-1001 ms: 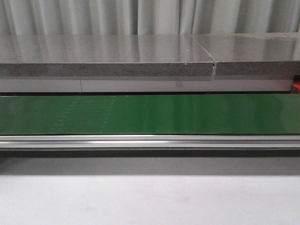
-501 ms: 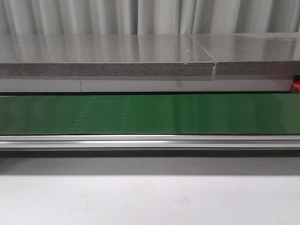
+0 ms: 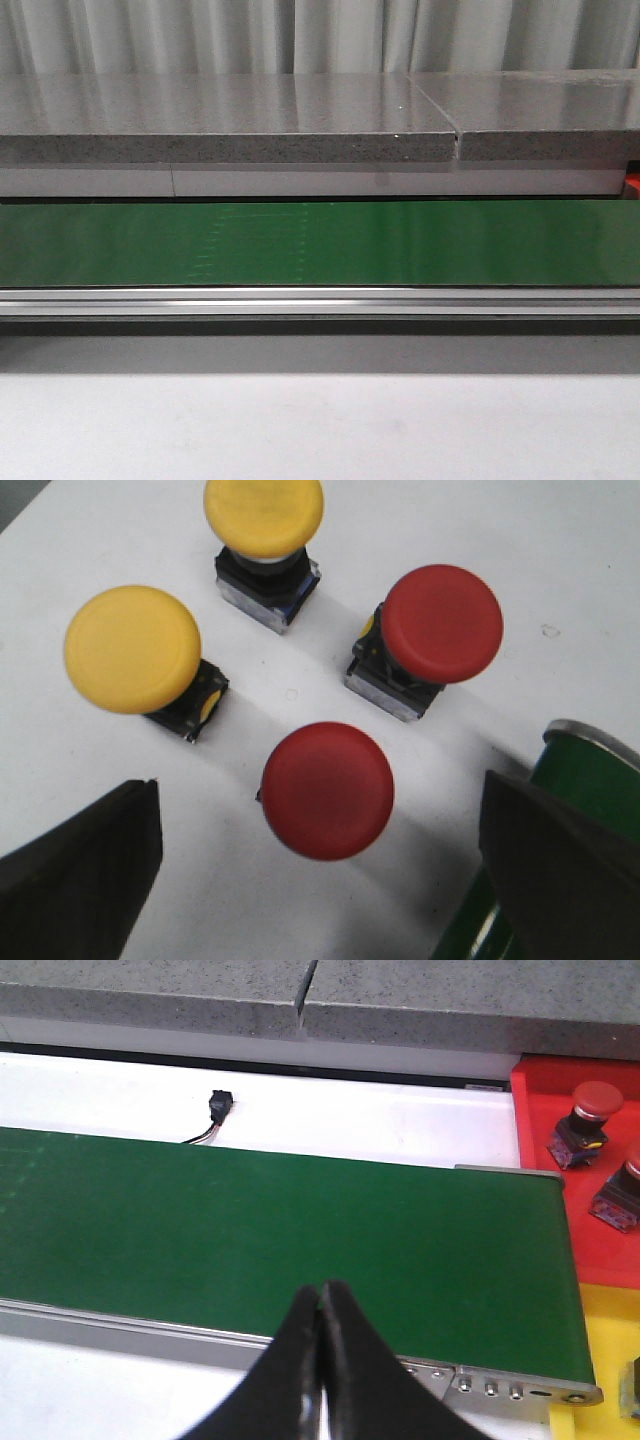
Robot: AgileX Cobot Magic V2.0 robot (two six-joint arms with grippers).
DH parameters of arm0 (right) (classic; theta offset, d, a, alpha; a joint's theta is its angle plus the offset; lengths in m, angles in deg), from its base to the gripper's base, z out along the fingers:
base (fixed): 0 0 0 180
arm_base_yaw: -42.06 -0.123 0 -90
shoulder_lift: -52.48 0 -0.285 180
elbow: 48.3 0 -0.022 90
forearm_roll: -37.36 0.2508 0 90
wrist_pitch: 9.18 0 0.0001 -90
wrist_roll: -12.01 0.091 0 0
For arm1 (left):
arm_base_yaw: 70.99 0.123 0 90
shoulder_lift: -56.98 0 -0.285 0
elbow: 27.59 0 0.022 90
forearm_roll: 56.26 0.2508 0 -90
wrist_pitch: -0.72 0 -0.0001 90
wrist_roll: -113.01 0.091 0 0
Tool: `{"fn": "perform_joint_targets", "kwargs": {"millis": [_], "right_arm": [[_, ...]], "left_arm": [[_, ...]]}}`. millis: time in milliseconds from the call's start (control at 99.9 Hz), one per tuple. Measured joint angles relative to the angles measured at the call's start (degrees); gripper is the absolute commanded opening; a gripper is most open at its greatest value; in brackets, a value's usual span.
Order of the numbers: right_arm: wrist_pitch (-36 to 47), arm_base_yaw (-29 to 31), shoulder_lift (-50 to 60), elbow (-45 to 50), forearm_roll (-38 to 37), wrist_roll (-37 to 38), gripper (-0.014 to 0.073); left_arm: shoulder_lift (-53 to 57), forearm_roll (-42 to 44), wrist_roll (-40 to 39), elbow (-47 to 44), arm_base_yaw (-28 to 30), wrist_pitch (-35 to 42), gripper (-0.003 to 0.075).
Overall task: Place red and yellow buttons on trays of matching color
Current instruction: 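Lower the left gripper and grasp a red button from the cluster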
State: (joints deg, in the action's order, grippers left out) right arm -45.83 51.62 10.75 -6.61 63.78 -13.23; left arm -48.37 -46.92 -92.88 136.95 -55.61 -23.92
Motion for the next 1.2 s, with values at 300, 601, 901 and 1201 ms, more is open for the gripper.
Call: {"fn": "perform_joint_targets", "kwargs": {"millis": [300, 601, 901, 1201], "right_arm": [[0.0, 0.0, 0.0, 0.0, 0.0, 0.0, -0.0066], [0.0, 0.0, 0.0, 0.0, 0.0, 0.0, -0.0066], [0.0, 0.0, 0.0, 0.0, 0.0, 0.0, -0.0066], [0.0, 0.0, 0.0, 0.0, 0.0, 0.0, -0.0066]], "left_arm": [[-6.0, 0.0, 0.0, 3.1, 0.0, -0.2, 0.0619], [-8.0, 0.0, 0.0, 3.3, 0.0, -0.2, 0.0488], [-7.5, 0.0, 0.0, 3.3, 0.0, -0.1, 0.0045], [1.8, 0.0, 0.0, 3.3, 0.0, -1.3, -0.0019]]}}
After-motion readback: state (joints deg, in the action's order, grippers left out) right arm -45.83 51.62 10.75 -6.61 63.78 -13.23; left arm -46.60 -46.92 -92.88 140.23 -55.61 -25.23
